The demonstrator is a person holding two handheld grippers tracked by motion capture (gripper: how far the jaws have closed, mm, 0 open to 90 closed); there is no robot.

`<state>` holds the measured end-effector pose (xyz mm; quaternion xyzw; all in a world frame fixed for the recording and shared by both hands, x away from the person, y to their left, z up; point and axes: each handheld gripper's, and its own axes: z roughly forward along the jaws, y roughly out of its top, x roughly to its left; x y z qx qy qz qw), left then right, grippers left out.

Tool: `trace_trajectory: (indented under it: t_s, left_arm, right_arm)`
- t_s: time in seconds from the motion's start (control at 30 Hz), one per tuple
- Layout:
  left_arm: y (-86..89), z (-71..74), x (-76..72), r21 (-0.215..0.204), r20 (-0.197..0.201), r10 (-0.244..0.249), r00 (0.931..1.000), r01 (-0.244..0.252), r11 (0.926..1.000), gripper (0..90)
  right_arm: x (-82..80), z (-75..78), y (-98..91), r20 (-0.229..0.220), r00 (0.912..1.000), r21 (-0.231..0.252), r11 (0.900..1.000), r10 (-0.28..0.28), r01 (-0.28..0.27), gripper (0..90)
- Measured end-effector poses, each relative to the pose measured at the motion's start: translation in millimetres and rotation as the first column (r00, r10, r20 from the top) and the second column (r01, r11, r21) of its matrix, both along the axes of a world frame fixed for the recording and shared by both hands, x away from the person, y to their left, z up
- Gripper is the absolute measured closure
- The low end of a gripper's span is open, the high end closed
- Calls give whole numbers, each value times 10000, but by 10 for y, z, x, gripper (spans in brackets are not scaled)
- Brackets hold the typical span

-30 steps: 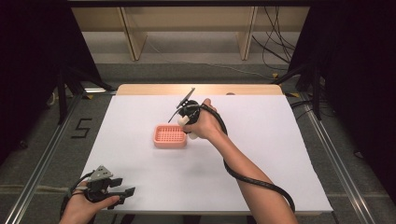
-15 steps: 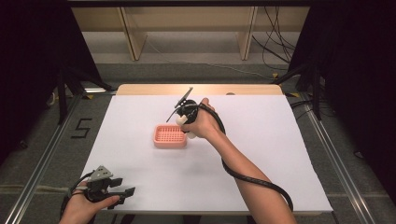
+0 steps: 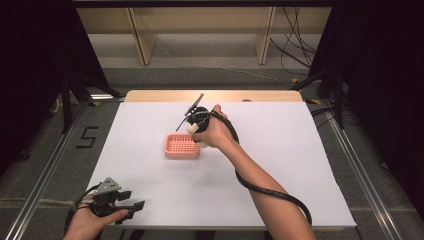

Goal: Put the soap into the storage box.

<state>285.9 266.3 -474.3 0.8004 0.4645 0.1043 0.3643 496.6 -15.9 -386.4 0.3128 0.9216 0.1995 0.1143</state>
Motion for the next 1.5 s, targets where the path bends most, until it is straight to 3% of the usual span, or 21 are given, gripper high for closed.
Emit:
trace_trajectory:
  t_s: [0.57,0.67,0.73,0.9,1.5]
  left_arm:
    - [5,2,2,43,16,28,10000,-28,10000,335]
    - [27,15,4,226,-59,-235,9997,237,9995,334]
    - [4,3,0,-56,20,8,10000,-8,10000,335]
    - [3,10,-7,85,61,130,9999,-130,9999,335]
    - [8,4,1,-6,33,89,10000,-89,10000,334]
  right_arm:
    - [25,20,77,54,9999,-17,9999,111,-111,502]
    - [29,22,97,64,9999,-19,9999,133,-133,502]
    - [25,15,113,15,10000,4,10000,54,-54,502]
    - [33,6,132,15,9999,-14,9999,136,-136,502]
    - [54,-22,209,54,9993,-52,9993,364,-364,502]
